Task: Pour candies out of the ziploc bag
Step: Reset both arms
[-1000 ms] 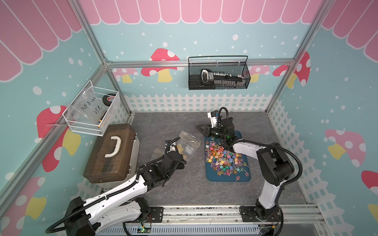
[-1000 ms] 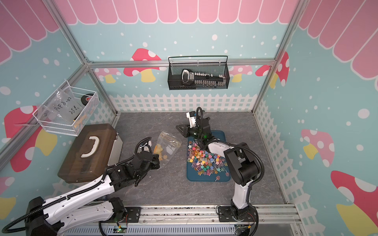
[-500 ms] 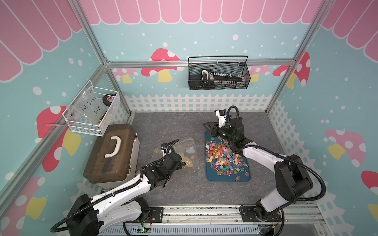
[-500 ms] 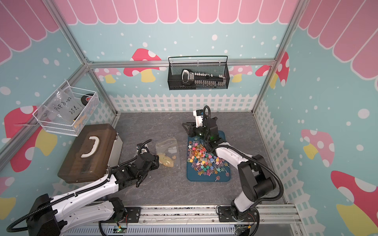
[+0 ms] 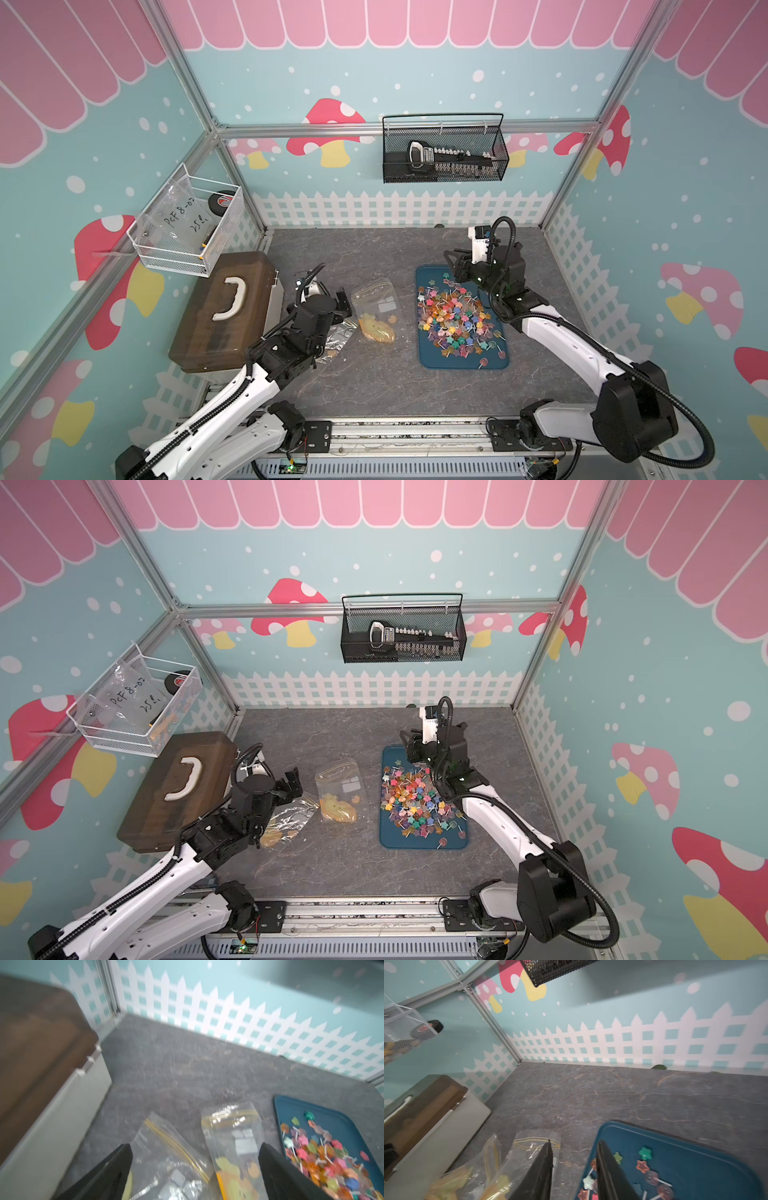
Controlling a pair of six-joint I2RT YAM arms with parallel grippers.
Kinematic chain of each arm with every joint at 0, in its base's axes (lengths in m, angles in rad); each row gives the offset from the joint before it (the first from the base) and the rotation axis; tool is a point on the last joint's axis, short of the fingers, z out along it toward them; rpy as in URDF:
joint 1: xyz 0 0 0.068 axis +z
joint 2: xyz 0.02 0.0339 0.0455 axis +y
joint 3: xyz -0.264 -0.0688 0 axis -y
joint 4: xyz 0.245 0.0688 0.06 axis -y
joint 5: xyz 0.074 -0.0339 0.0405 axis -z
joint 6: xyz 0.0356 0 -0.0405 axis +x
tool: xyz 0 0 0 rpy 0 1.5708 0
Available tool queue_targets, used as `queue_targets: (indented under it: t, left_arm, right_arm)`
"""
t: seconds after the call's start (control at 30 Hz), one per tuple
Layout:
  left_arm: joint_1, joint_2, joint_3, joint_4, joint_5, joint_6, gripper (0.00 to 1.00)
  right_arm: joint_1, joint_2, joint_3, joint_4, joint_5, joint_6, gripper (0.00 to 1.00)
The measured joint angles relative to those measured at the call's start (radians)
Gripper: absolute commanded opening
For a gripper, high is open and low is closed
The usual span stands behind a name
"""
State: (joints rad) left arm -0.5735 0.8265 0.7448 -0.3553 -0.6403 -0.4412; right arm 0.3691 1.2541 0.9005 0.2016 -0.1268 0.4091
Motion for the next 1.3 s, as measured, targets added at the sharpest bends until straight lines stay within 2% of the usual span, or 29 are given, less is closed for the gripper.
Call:
queue_targets:
  t: [0.1,0.23,0.3,0.37,0.47,0.6,0.8,0.97,1.17,1.3]
  left_arm:
    - [0.119,0.000,-0.006,0.108,0.010,0.112,0.99]
    - [0.359,0.058,-0.060,0.256,0.133,0.167,0.99]
    - [0.439,0.120,-0.098,0.328,0.208,0.188,0.99]
    - [0.479,0.180,-0.150,0.399,0.280,0.215,0.99]
    - [0.489,0.240,-0.225,0.490,0.365,0.252,0.99]
    - [0.501,0.302,-0.262,0.566,0.439,0.279,0.99]
    - [0.506,0.408,-0.281,0.718,0.460,0.293,0.99]
    - [0.507,0.535,-0.294,0.817,0.459,0.293,0.99]
    - [0.513,0.578,-0.292,0.909,0.470,0.351,0.99]
    - [0.543,0.670,-0.317,1.087,0.490,0.367,0.99]
  right_arm:
    - [-0.002,-0.099,-0.040,-0.022,0.145,-0.092,0.35]
    - [-0.008,-0.233,-0.177,0.019,0.343,-0.208,0.39]
    - [-0.016,-0.271,-0.251,0.041,0.439,-0.248,0.41]
    - [-0.034,-0.291,-0.330,0.066,0.529,-0.276,0.43]
    - [-0.075,-0.294,-0.443,0.115,0.622,-0.297,0.43]
    - [-0.137,-0.264,-0.556,0.190,0.692,-0.296,0.44]
    - [-0.279,-0.137,-0.593,0.337,0.660,-0.273,0.43]
    - [-0.369,0.003,-0.614,0.506,0.508,-0.280,0.43]
    - [-0.396,0.243,-0.613,0.722,0.353,-0.289,0.44]
    - [-0.396,0.262,-0.610,0.734,0.297,-0.298,0.46]
